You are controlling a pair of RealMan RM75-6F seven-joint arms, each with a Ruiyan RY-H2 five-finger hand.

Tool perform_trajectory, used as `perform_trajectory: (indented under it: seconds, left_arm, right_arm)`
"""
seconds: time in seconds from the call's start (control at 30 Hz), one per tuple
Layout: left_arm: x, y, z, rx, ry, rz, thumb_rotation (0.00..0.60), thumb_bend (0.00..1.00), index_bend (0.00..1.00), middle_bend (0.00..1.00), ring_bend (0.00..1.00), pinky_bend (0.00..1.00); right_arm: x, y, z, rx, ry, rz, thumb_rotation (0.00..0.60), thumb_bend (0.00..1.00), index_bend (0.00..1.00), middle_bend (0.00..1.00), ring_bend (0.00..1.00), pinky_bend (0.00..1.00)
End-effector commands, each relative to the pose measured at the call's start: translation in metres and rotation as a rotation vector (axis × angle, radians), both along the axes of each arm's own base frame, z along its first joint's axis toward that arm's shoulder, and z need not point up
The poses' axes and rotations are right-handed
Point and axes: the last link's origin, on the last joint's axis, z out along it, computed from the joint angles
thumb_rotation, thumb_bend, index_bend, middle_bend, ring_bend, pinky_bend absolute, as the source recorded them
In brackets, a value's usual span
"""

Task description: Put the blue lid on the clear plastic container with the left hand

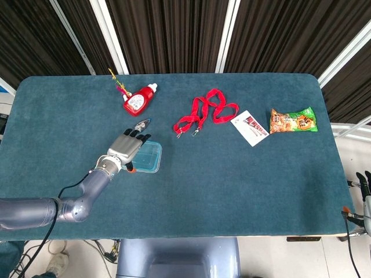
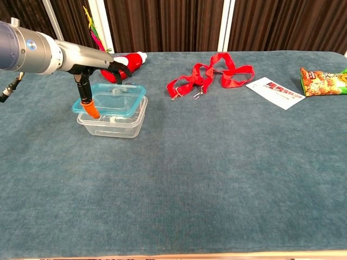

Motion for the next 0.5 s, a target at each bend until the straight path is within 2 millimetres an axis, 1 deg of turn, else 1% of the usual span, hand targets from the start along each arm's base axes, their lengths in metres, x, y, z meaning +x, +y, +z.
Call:
perform_trajectory:
  seconds: [0.03,0.5]
  left_arm:
    - [-0.0015,-0.0003,-0.0021,-0.003,0.002,0.002,0.6,0.24,0.0,0.25,0.0,0.0]
    - [-0.0052,-0.0004,-0.0056,-0.001,0.026,-0.008,0.6,0.24,0.0,0.25,0.0,0.0]
  right_arm:
    - [0.0,0.0002,0.0004,-0.001,0.0,0.0,0.6,0.31,0.07,0.05,0.04,0.0]
    - [0.0001,0.0009,0.0014,-0.004,-0.001,-0.003,0.6,0.31,0.07,0.05,0.04,0.0]
